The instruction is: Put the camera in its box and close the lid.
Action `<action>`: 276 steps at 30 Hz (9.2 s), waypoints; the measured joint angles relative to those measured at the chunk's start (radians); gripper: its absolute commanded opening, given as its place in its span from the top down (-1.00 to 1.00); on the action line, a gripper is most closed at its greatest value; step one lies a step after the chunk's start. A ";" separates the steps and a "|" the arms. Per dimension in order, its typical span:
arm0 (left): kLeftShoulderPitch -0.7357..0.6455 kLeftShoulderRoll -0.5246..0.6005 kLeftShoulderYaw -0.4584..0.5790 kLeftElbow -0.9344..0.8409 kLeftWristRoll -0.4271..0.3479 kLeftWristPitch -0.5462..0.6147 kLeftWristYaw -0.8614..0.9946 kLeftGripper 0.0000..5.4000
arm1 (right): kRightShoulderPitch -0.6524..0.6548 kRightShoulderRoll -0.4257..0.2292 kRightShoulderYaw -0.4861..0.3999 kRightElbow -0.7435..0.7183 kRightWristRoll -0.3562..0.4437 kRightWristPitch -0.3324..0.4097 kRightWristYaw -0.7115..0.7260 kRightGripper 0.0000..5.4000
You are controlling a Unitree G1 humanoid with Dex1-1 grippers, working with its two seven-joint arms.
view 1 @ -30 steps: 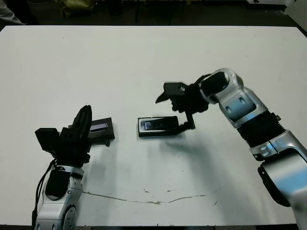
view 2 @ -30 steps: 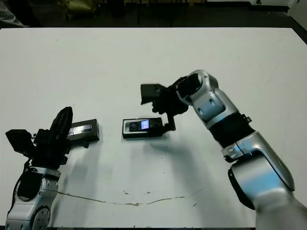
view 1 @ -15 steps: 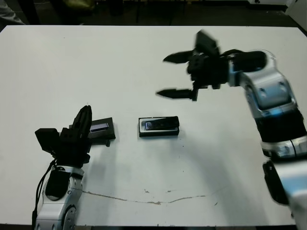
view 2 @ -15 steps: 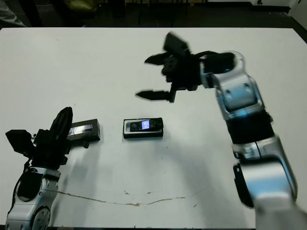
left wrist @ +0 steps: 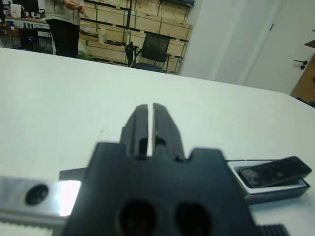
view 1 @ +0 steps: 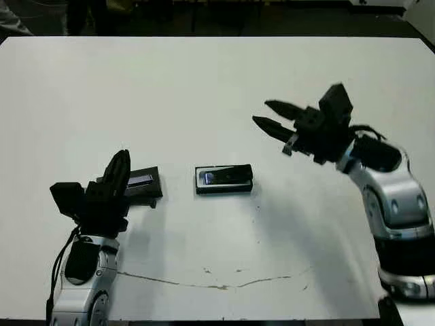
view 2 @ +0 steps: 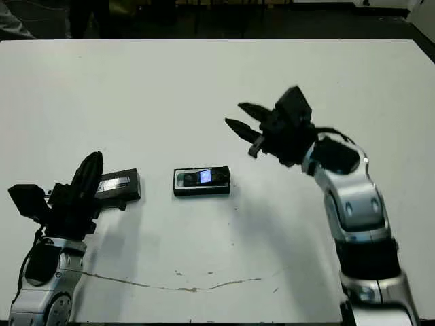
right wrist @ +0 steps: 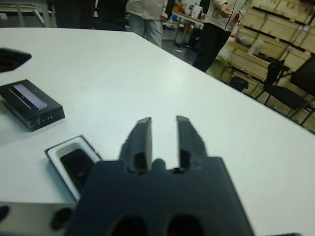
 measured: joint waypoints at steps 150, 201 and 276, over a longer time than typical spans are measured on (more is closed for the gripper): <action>-0.371 0.843 0.024 0.317 -0.198 0.182 -1.160 -1.00 | 0.461 0.122 -0.203 0.005 0.109 -0.268 -0.344 1.00; -0.543 0.722 -0.068 0.807 -0.114 0.056 -1.366 -1.00 | 0.472 0.122 -0.183 0.002 0.068 -0.273 -0.377 1.00; -0.677 0.706 -0.085 0.910 -0.029 0.217 -1.462 0.03 | 0.480 0.122 -0.182 0.022 0.091 -0.275 -0.359 1.00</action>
